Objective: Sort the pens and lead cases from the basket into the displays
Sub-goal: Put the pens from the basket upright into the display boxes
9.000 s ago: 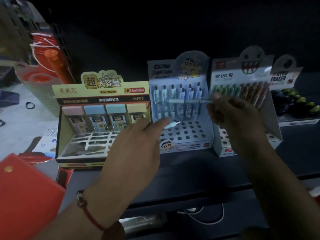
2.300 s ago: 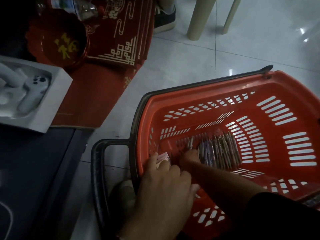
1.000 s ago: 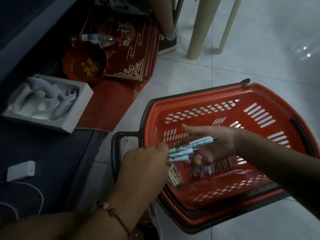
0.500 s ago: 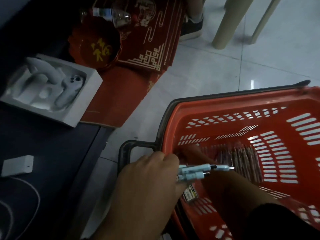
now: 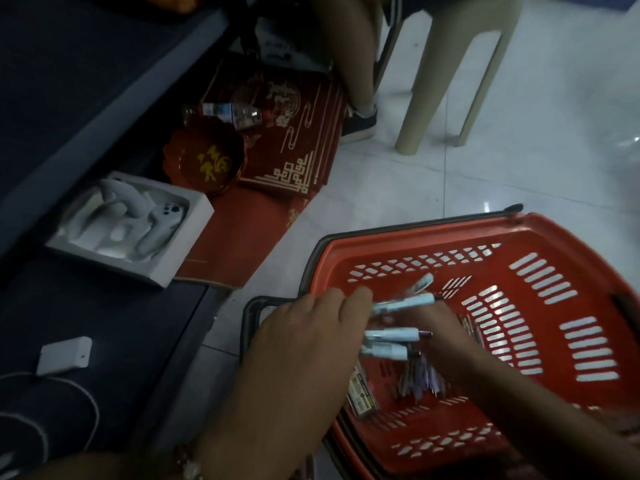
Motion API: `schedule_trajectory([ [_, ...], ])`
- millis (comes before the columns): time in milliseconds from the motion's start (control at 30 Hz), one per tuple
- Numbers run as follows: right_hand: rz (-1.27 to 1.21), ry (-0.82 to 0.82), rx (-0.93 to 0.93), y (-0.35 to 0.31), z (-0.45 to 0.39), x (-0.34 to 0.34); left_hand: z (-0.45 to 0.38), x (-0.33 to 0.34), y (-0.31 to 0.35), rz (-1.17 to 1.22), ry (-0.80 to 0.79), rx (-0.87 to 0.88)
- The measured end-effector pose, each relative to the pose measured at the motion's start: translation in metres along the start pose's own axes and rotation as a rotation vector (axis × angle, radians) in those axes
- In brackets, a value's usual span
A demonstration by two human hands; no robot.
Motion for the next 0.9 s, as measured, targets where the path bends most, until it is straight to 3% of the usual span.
schedule_trajectory([
  [133,-0.168,0.014,-0.195,-0.034,0.043,0.006,0.02,-0.058,0.0,-0.143,0.033,-0.012],
  [233,-0.262,-0.088,-0.328,-0.063,0.081,0.039,0.056,-0.113,-0.015,-0.267,0.093,-0.058],
  [400,-0.221,-0.148,-0.508,-0.113,0.144,0.119,0.137,-0.19,-0.047,-0.507,0.117,-0.188],
  [500,-0.121,-0.27,-0.547,-0.137,0.177,0.188,0.195,-0.218,-0.072,-0.678,0.14,-0.279],
  [700,0.148,-0.475,-0.668,-0.151,0.244,0.353,0.318,-0.256,-0.106,-0.706,0.355,-0.449],
  [900,0.23,-0.732,-0.702,-0.121,0.29,0.486,0.412,-0.268,-0.149,-0.506,0.223,-0.852],
])
Point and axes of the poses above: each hand's wrist, its own z-axis away from the middle knuckle, its own x-axis out of the palm, y = z × x, the point moved 9 cm from there along -z, towards the middle knuckle, and after that the axes turned 6 degrees about x, right-handed, at the moved point
